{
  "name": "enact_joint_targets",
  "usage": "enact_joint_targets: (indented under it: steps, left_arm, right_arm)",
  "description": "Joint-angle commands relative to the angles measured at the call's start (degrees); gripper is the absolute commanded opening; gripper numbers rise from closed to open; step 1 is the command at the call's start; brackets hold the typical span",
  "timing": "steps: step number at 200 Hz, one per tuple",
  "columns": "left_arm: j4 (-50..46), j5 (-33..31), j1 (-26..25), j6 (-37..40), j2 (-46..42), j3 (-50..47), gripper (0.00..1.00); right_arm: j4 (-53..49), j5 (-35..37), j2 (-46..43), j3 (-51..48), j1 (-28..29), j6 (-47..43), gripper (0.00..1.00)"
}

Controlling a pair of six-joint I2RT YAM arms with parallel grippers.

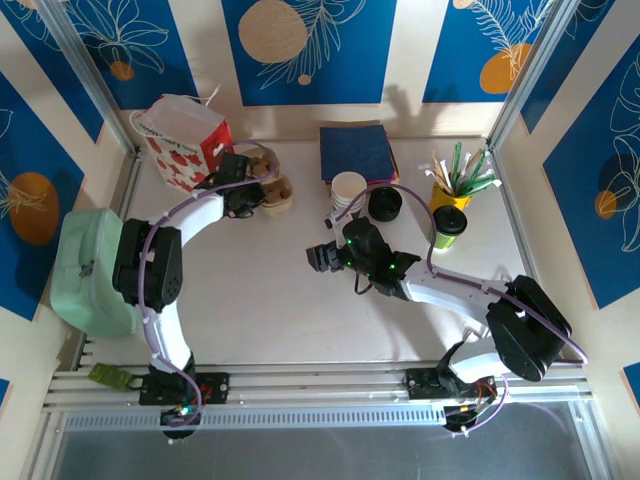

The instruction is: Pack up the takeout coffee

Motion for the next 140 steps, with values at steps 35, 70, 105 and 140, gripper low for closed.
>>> enact_joint_targets:
  steps: [35,70,105,140]
  left_arm:
    - [3.77,2.70,1.49,-0.41,-4.47,-2.40,0.08]
    - [4.24,3.53,1.90,-0.48,-5.89,-2.51,0.05]
    - [4.47,4.59,2.08,0.16,-7.97,-1.95,0.01]
    - [2.45,6.06,2.11,1.73,-10.34,-0.05,0.00]
  right_arm:
    - [-0.55,1.29,0.21,2.00,0.60,-1.09,0.80]
    - [-0.47,1.42,0.06,1.92,0.73,-1.09,0.80]
    - [-0.33,1.56,-0.01,1.88,0.77,-1.05,0.80]
    - [0.22,1.64,-0.40,1.42,0.77,-0.65,0.80]
